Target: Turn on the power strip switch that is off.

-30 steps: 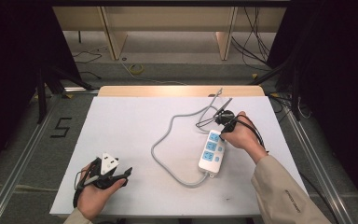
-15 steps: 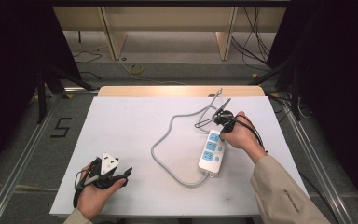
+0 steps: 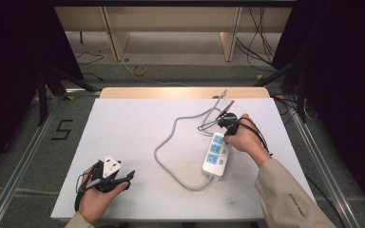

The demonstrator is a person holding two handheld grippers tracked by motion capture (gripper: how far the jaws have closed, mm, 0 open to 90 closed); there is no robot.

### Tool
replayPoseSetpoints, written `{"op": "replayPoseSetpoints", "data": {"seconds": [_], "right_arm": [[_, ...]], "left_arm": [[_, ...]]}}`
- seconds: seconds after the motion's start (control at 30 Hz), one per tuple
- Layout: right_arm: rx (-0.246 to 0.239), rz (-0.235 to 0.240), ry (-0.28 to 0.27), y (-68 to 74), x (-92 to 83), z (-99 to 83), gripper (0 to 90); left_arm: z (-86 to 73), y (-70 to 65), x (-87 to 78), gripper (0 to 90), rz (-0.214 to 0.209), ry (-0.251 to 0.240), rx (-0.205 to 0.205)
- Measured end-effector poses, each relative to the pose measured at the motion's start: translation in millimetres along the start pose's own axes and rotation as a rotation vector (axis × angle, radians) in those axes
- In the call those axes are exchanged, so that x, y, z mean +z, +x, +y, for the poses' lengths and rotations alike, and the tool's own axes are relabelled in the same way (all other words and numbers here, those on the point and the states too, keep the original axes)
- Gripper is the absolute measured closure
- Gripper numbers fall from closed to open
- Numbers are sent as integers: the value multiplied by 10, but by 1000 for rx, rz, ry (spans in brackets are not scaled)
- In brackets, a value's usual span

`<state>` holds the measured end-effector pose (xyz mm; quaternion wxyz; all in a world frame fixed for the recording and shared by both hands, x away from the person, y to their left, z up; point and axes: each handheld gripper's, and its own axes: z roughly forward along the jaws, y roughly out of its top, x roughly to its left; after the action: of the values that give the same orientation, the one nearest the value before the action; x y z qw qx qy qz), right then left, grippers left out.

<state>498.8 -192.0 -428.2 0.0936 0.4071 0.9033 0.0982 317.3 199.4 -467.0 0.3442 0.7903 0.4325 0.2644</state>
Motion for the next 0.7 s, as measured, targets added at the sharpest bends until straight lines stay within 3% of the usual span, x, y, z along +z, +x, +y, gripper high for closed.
{"op": "replayPoseSetpoints", "data": {"seconds": [0.7], "right_arm": [[15, 27, -38, -37, -3, -54, 900]], "left_arm": [[-1, 1, 0, 384, -1, -1, 0]]}}
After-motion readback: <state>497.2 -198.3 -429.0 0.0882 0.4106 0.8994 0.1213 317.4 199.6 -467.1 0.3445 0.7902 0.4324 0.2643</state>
